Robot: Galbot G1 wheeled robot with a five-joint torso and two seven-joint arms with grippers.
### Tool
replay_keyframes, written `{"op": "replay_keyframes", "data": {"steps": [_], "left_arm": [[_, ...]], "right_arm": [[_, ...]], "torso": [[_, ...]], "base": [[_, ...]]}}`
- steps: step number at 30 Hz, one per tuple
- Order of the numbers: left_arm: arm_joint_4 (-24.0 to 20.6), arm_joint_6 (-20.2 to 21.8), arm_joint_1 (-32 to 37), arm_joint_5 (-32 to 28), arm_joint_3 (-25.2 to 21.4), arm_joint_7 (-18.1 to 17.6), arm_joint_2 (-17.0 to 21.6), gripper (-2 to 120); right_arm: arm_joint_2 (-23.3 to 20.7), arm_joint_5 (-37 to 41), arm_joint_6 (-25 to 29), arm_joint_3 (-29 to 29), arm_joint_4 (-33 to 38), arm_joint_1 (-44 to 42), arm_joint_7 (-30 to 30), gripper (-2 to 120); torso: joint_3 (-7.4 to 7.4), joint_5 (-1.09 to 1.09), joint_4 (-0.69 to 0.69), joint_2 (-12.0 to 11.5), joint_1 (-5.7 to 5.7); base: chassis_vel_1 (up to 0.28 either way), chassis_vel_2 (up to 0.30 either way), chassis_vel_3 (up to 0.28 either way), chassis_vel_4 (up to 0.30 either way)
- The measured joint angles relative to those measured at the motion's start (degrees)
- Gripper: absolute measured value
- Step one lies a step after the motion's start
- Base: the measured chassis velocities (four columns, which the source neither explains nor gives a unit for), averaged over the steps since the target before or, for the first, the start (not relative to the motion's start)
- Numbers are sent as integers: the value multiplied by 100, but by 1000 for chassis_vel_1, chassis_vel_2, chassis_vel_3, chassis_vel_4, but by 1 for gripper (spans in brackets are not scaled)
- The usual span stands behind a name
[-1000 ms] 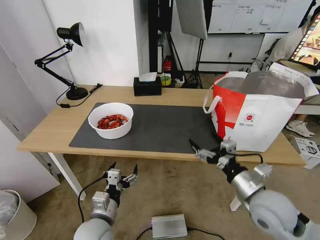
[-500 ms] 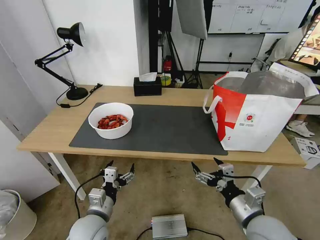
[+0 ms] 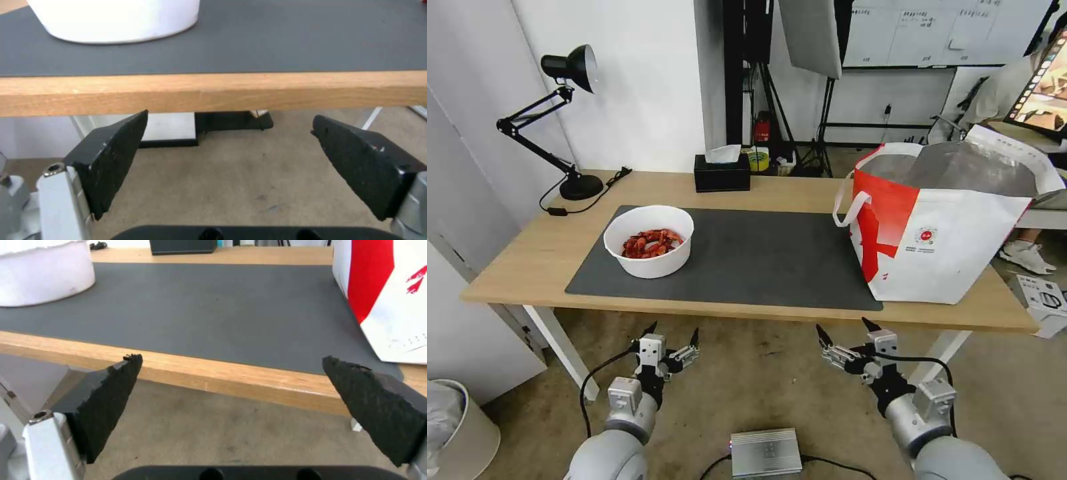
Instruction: Pick up the trash from the table and place it into the takeout bag.
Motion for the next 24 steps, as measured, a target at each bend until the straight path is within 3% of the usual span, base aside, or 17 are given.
{"op": "replay_keyframes", "data": {"steps": [10, 13, 21, 24], "left_arm": [[0, 140, -406, -516, -121, -252, 262, 100], [5, 551, -1079, -1494, -425, -500, 960, 100], [-38, 921, -1455, -2860, -972, -693, 1598, 100], [6, 933, -1536, -3098, -1030, -729, 1693, 100]], "right_arm": [[0, 2, 3, 0, -3, 7, -4, 100], [1, 5, 6, 0, -5, 10, -8, 100], [0, 7, 9, 2, -5, 12, -12, 100], [0, 8, 10, 2, -5, 13, -13, 100]], "torso": [[0, 0, 0, 0, 0], [0, -1, 0, 0, 1], [0, -1, 0, 0, 1], [1, -1, 1, 0, 1]], "base": [[0, 0, 0, 0], [0, 0, 0, 0], [0, 0, 0, 0], [0, 0, 0, 0]]}}
